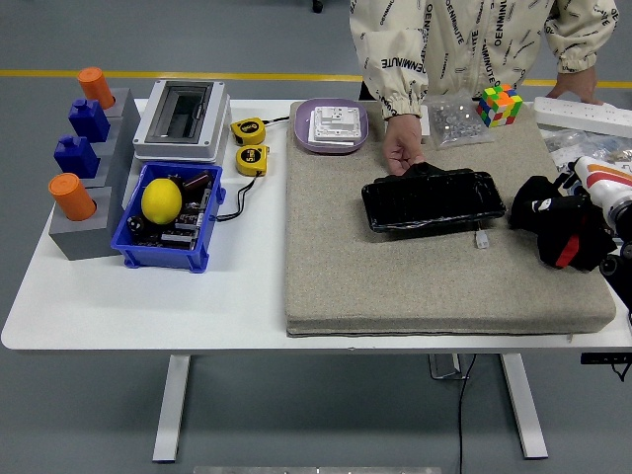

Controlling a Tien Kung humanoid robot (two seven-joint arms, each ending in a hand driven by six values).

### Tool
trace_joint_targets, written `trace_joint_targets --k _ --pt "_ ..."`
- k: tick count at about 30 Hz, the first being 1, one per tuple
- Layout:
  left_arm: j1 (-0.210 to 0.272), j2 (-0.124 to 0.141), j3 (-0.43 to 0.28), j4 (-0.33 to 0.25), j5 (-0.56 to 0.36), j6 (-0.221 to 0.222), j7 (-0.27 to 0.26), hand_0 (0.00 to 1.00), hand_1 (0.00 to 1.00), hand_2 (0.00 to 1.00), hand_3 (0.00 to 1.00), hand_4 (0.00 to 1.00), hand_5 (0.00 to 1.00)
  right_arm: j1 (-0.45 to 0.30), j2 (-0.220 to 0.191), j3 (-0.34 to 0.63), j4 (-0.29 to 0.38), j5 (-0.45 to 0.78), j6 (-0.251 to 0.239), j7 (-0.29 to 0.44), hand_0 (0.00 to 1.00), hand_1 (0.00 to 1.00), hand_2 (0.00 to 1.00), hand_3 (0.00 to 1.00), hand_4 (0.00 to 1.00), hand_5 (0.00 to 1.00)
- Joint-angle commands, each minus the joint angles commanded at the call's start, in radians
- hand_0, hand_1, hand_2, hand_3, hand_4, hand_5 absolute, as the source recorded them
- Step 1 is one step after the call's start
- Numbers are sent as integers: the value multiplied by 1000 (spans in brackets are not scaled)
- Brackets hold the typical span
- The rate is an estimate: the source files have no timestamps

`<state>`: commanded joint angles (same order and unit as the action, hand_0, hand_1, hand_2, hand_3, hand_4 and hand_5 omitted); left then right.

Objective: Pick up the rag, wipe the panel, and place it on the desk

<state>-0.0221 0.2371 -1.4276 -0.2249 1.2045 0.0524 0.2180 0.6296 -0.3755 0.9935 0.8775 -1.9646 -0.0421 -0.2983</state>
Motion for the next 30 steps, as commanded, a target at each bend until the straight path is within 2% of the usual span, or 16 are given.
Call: trace_joint_targets --k 1,2,7,8,18,19,20,24,27,30 --pt "0 0 0 0 0 0 0 635 657 683 573 613 507 0 -1 3 1 -1 0 1 572 597 682 655 998 546" --pt "0 0 -1 1 0 0 0 635 658 683 572 612 506 0 -3 5 1 -2 -1 1 611 623 706 715 998 567" --pt "1 -1 -3 1 1 0 0 635 658 683 572 612 506 1 -13 23 5 -10 -6 4 611 623 706 715 998 567" --pt "1 -1 -4 1 1 0 0 635 658 683 573 613 507 1 -15 27 7 -12 -8 4 644 646 727 733 998 586" --pt "-2 -3 -6 0 2 0 0 635 658 683 572 613 508 -9 -39 72 38 -39 -52 21 676 681 761 764 998 596" --pt "-2 -4 -6 0 2 0 0 635 658 683 572 613 508 -13 -42 79 43 -43 -65 27 676 681 761 764 998 596" --pt "-2 -4 -7 0 2 0 0 635 658 683 572 613 508 -15 -44 83 46 -46 -78 33 738 728 831 828 998 616" --pt "-2 -3 -7 1 2 0 0 635 658 683 572 613 508 -28 -49 86 56 -52 -155 65 738 728 831 828 998 616" --pt "-2 -4 -8 1 1 0 0 635 658 682 573 614 508 -41 -50 85 65 -53 -233 85 760 746 858 852 998 601" --pt "-3 -4 -7 0 0 0 0 635 658 682 573 614 508 -60 -57 99 93 -44 -286 100 760 746 858 852 998 601"
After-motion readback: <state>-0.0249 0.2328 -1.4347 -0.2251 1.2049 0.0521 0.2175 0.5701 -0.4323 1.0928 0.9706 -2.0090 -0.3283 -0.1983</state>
